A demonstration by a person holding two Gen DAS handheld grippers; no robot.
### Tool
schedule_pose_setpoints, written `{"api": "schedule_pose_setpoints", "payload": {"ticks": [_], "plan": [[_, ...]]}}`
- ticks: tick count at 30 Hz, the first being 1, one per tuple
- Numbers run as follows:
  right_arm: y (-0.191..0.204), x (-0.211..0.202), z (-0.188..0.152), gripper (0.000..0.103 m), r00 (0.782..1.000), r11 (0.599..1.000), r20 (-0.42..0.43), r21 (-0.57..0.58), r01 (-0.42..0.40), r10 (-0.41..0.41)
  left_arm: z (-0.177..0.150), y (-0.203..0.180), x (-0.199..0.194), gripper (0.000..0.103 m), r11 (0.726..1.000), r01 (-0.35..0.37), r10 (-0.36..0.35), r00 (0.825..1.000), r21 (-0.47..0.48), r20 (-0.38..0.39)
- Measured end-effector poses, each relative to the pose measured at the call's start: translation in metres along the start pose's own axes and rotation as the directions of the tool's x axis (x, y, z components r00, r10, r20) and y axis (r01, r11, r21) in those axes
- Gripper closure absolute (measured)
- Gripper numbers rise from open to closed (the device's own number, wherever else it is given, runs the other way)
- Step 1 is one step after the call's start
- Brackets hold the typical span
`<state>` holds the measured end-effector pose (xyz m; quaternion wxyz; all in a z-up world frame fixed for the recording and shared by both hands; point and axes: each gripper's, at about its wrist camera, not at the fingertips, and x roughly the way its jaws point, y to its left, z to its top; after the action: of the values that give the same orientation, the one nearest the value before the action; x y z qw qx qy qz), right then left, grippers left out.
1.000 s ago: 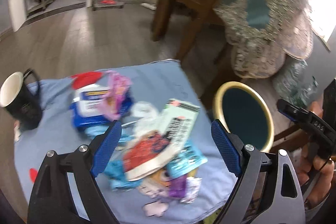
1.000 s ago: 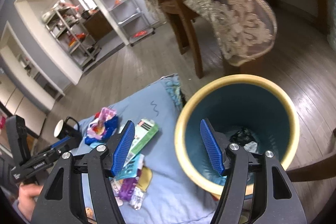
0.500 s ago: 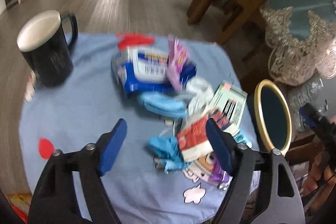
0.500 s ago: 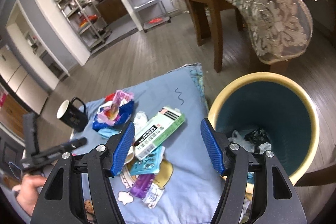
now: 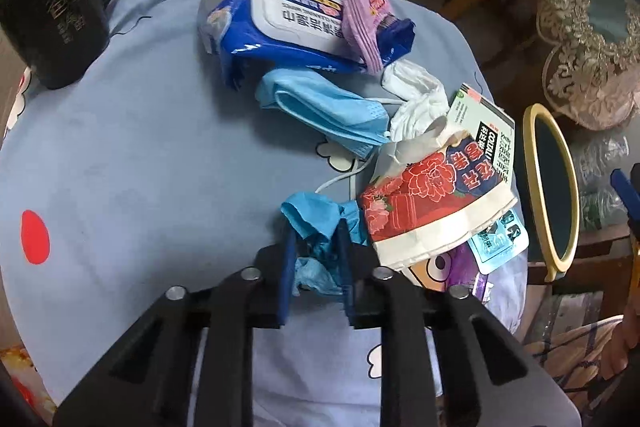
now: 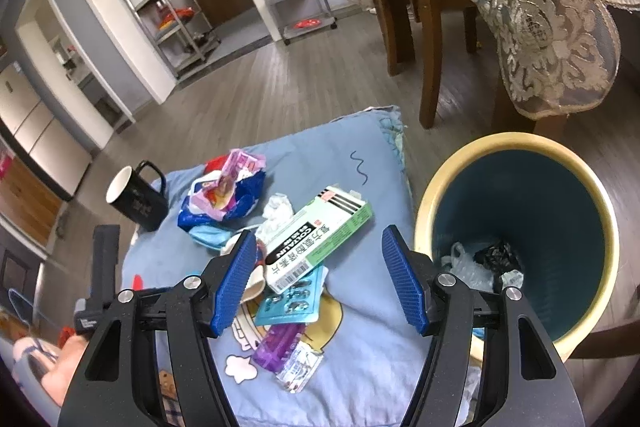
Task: Collect trash
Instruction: 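Grasp the blue glove with the left gripper while the right gripper approaches the red wrapper, then grasp the red snack wrapper with the right gripper and lift it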
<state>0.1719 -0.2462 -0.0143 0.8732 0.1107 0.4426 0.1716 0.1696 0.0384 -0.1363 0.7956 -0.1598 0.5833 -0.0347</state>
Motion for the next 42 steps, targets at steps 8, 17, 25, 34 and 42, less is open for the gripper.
{"api": "schedule_pose_setpoints", "payload": {"ticks": [8, 17, 25, 34, 42], "plan": [[0.027, 0.018, -0.003, 0.037, 0.999, 0.996, -0.050, -0.089, -0.024, 0.020, -0.003, 0.024, -0.045, 0.088, 0.998, -0.015, 0.020, 0.997, -0.060, 0.075], [0.083, 0.058, -0.008, 0.037, 0.988, 0.958, -0.151, -0.277, -0.067, 0.025, -0.002, 0.040, -0.127, 0.088, 0.996, 0.023, -0.002, 0.973, -0.087, 0.231], [0.094, 0.114, -0.016, 0.037, 0.962, 0.921, -0.270, -0.383, -0.063, -0.046, -0.009, 0.055, -0.133, 0.088, 0.982, 0.118, -0.075, 0.960, -0.147, 0.271], [0.102, 0.125, -0.032, 0.061, 0.943, 0.895, -0.329, -0.433, -0.110, -0.043, 0.000, 0.046, -0.124, 0.088, 0.976, 0.170, -0.126, 0.951, -0.137, 0.283], [0.107, 0.108, -0.038, 0.092, 0.940, 0.899, -0.337, -0.394, -0.190, 0.051, 0.002, 0.042, -0.122, 0.088, 0.978, 0.158, -0.113, 0.950, -0.134, 0.290]]}}
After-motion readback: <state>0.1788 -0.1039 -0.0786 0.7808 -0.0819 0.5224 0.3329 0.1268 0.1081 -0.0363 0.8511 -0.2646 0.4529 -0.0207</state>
